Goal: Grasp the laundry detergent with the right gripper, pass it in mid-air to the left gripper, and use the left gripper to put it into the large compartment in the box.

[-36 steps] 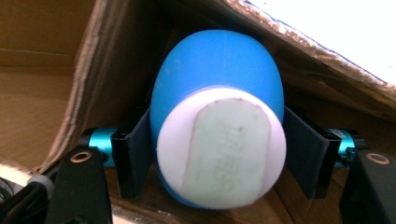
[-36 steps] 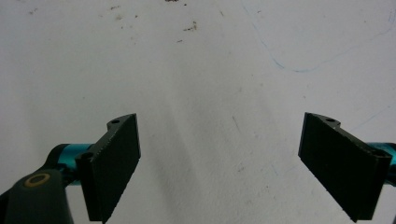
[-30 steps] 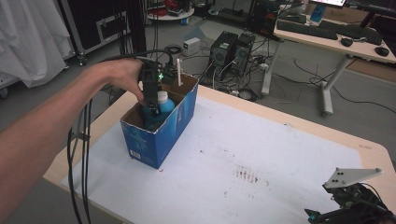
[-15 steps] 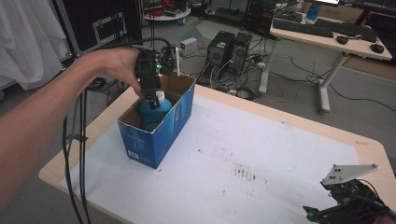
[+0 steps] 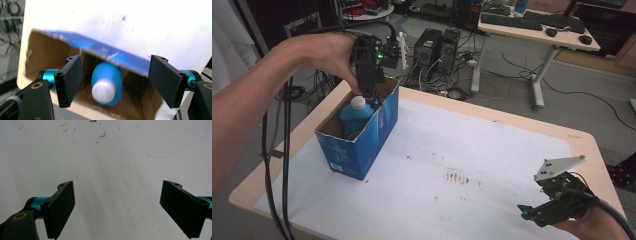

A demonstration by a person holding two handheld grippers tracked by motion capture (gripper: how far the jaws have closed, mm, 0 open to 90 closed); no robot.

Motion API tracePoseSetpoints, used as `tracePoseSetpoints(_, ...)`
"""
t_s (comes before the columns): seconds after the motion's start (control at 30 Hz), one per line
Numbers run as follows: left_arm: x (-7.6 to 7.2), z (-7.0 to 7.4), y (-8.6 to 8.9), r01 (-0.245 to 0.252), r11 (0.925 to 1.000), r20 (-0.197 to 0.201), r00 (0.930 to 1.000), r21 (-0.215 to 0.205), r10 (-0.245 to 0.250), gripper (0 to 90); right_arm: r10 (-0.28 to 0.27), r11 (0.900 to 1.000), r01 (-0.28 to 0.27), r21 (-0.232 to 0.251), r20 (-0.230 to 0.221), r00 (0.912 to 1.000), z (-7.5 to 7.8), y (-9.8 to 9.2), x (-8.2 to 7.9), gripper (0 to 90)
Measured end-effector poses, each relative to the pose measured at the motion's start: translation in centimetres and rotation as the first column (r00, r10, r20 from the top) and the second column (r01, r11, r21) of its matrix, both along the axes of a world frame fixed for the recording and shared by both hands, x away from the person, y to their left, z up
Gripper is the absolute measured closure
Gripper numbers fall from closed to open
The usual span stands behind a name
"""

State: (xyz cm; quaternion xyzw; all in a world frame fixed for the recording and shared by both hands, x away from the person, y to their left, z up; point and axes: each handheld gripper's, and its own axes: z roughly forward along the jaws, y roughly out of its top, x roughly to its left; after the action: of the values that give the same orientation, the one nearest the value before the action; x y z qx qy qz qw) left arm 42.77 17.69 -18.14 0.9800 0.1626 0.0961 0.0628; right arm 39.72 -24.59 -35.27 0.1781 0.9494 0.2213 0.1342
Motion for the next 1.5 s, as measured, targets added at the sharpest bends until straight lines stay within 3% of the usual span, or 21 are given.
tracePoseSetpoints(0.13, 0.1, 0.3, -3.0, 0.055, 0.9984, 0.002, 0.9985, -0.011, -0.055, 26.8, 0.003, 1.0, -0.003, -0.001, 0.0, 1.0, 0.0, 0.2, 0.0, 12.3)
tracePoseSetpoints(0.27, 0.3, -0.3, -4.7, 0.081, 0.9967, -0.012, 0.9966, 0.003, -0.081, 24.3, 0.002, 1.0, -0.002, -0.001, 0.001, 1.0, 0.1, 0.4, -0.1, 12.3)
tracePoseSetpoints(0.3, 0.4, -0.9, -5.7, 0.105, 0.9944, -0.033, 0.994, 0.015, -0.104, 24.3, 0.004, 1.0, -0.004, 0.0, 0.002, 1.0, 0.1, 0.5, -0.1, 12.3)
tracePoseSetpoints(0.33, 0.4, -0.9, -5.7, 0.105, 0.9944, -0.033, 0.994, 0.015, -0.104, 24.3, 0.005, 1.0, -0.005, 0.001, 0.002, 1.0, 0.1, 0.5, -0.2, 12.3)
tracePoseSetpoints(0.43, 0.5, -2.0, -7.9, 0.133, 0.9906, -0.043, 0.9904, 0.032, -0.132, 24.2, 0.003, 1.0, -0.003, 0.001, 0.004, 1.0, 0.2, 0.5, -0.2, 12.3)
tracePoseSetpoints(0.7, 0.3, -4.1, -11.2, 0.19, 0.9813, -0.063, 0.9802, 0.03, -0.188, 24.2, 0.006, 1.0, -0.006, -0.008, 0.002, 1.0, 0.7, 0.9, -0.1, 12.3)
tracePoseSetpoints(0.77, 0.2, -5.2, -12.3, 0.21, 0.9773, -0.079, 0.9749, 0.024, -0.208, 24.2, 0.01, 1.0, -0.01, -0.01, 0.005, 0.9999, 0.9, 1.2, 0.0, 12.3)
tracePoseSetpoints(0.87, 0.1, -6.4, -13.4, 0.219, 0.9754, -0.082, 0.973, 0.028, -0.216, 24.2, 0.008, 1.0, -0.008, -0.007, 0.005, 1.0, 1.0, 1.4, 0.1, 12.3)
tracePoseSetpoints(1.0, -0.1, -7.8, -14.4, 0.228, 0.9733, -0.081, 0.9711, 0.03, -0.225, 24.2, 0.011, 1.0, -0.011, -0.009, 0.004, 0.9999, 1.1, 1.6, 0.2, 12.3)
tracePoseSetpoints(1.07, -0.1, -8.9, -14.8, 0.231, 0.9724, -0.075, 0.9706, 0.031, -0.229, 17.7, 0.011, 1.0, -0.01, -0.008, 0.003, 0.9999, 1.1, 1.8, 0.3, 12.3)
tracePoseSetpoints(1.1, 0.0, -10.2, -15.1, 0.231, 0.9723, -0.088, 0.9697, 0.032, -0.228, 17.6, 0.01, 1.0, -0.01, -0.008, 0.002, 0.9999, 1.1, 1.9, 0.3, 12.4)
tracePoseSetpoints(1.13, 0.0, -10.2, -15.1, 0.231, 0.9723, -0.088, 0.9697, 0.032, -0.228, 17.6, 0.01, 1.0, -0.01, -0.008, 0.002, 0.9999, 1.1, 1.9, 0.3, 12.4)
tracePoseSetpoints(1.27, 0.0, -12.9, -15.5, 0.232, 0.9723, -0.122, 0.9662, 0.029, -0.227, 17.7, 0.012, 1.0, -0.012, -0.015, -0.004, 0.9999, 1.0, 2.3, 0.5, 12.4)
tracePoseSetpoints(1.5, -0.1, -14.5, -15.6, 0.227, 0.9738, -0.136, 0.965, 0.009, -0.224, 17.6, 0.006, 1.0, -0.006, -0.022, -0.01, 0.9999, 1.0, 2.4, 0.5, 12.3)
